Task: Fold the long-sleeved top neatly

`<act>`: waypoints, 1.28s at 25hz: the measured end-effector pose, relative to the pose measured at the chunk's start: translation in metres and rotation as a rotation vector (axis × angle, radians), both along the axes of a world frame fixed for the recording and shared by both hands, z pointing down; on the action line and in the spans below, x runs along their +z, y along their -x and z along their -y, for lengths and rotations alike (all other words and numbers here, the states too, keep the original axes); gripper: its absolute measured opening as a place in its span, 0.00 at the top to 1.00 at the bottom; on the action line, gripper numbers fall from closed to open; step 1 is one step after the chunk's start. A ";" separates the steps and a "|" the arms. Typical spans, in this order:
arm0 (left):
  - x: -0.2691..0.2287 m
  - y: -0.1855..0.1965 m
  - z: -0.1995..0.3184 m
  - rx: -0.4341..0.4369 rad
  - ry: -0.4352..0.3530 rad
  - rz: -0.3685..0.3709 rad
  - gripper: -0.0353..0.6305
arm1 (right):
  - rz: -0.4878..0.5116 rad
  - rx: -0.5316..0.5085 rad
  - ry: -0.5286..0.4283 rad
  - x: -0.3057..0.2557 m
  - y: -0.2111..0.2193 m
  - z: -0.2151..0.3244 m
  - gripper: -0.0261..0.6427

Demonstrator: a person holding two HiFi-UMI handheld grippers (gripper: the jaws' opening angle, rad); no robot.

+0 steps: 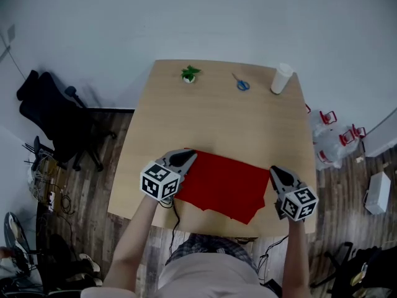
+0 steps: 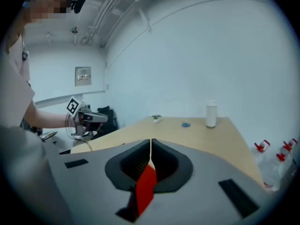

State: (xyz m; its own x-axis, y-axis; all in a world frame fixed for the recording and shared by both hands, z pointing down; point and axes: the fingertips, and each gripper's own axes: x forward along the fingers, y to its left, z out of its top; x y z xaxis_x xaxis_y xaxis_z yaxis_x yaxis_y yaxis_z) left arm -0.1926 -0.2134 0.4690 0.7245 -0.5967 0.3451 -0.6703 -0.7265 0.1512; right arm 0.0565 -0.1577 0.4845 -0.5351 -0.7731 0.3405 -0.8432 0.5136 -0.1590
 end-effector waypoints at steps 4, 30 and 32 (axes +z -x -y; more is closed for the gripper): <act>-0.040 0.023 0.021 -0.186 -0.082 -0.104 0.94 | 0.052 0.242 -0.144 -0.045 -0.048 0.014 0.95; -0.071 0.058 0.013 -0.393 -0.200 -0.066 0.94 | 0.025 0.514 -0.222 -0.073 -0.095 -0.008 0.95; -0.071 0.058 0.013 -0.391 -0.199 -0.067 0.94 | 0.022 0.514 -0.221 -0.073 -0.095 -0.007 0.95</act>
